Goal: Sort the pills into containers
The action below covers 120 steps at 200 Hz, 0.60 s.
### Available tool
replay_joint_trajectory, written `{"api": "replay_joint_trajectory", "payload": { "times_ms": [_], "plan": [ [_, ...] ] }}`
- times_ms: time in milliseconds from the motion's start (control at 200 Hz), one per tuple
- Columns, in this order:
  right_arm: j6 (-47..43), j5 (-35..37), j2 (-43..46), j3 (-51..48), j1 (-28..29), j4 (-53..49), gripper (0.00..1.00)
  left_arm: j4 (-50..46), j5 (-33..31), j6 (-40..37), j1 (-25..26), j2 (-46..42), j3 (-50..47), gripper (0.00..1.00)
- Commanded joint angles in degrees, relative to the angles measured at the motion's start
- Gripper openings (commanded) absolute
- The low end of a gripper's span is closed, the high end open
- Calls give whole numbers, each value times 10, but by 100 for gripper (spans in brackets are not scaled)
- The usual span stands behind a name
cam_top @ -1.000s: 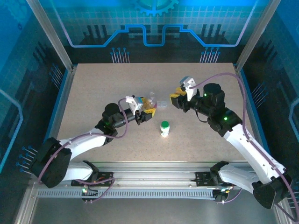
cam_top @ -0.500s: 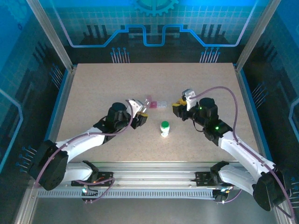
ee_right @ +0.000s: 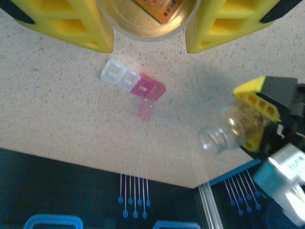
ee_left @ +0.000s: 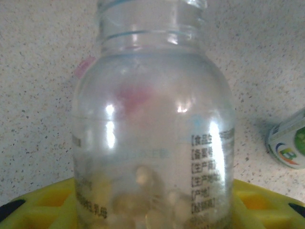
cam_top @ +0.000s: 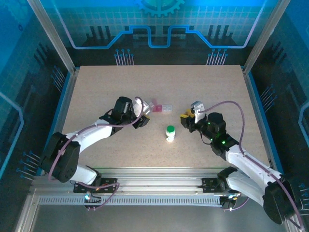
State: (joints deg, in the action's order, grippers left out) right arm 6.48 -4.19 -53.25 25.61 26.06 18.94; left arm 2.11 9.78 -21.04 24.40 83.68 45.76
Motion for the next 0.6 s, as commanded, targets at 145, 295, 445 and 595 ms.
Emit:
{"api": "replay_joint_trajectory", "payload": {
  "times_ms": [145, 295, 445, 595],
  "plan": [
    [12, 15, 4, -10, -6, 44, 0, -82, 23, -90, -13, 73, 77, 0],
    [12, 15, 1, -7, -6, 40, 0, -136, 23, -124, -18, 115, 127, 0],
    [11, 14, 7, -6, -6, 37, 0, -192, 16, -154, -28, 152, 173, 0],
    [12, 14, 8, -6, -6, 36, 0, -237, 3, -183, -29, 182, 210, 0]
  ]
}}
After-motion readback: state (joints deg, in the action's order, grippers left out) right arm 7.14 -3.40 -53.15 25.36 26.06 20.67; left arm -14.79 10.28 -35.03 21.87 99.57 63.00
